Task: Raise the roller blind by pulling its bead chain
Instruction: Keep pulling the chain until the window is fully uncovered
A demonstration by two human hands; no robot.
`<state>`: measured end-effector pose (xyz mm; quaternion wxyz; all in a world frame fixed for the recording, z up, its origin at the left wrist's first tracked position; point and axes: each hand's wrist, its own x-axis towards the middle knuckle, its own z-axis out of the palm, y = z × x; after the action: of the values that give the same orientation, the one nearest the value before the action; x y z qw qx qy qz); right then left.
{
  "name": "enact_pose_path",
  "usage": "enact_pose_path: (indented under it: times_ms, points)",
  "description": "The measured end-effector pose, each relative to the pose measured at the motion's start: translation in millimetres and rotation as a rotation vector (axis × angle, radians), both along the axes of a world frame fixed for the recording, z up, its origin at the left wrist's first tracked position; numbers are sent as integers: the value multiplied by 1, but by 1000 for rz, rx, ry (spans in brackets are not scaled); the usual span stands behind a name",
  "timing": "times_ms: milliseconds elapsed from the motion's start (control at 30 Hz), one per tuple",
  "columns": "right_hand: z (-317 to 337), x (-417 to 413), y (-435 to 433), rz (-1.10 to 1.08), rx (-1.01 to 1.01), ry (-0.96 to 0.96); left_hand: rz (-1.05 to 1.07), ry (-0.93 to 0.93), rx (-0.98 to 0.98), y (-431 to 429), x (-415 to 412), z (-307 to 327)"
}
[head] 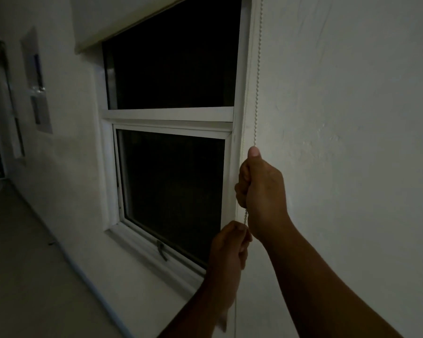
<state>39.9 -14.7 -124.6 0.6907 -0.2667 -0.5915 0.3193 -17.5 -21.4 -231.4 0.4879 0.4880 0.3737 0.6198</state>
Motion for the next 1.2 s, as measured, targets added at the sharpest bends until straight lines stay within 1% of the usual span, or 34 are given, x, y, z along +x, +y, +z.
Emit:
enact_pose_path:
  times_ms: [100, 200, 367, 500, 667, 767, 900, 967, 1033, 1200]
  points:
    - [-13, 3, -2, -12, -24, 5, -9, 80, -51, 8, -2, 6]
    - [-24, 2, -3, -32, -14, -9, 1, -6, -11, 9, -5, 15]
    - [-44, 1, -4, -45, 79, -100, -74, -112, 103, 11, -16, 38]
    - [-59, 1, -4, -57, 53, -104, -62, -40, 261, 13, -18, 68]
    - [-73, 0, -6, -52, -17, -110, -78, -24, 425, 11, -15, 104]
    - [-83, -2, -7, -54, -37, -105, -73, -39, 485, 11, -11, 115]
    - [-95, -2, -3, -88, -2, -131, -53, -186, 434, 8, -2, 115]
    - [-101, -3, -2, -68, -52, -114, -20, -243, 399, 7, -1, 111]
    - [-107, -1, -2, -49, -113, -111, 7, -264, 379, 7, 0, 105]
    - [-110, 7, -5, 41, -193, -196, 87, -261, 380, 6, -2, 89]
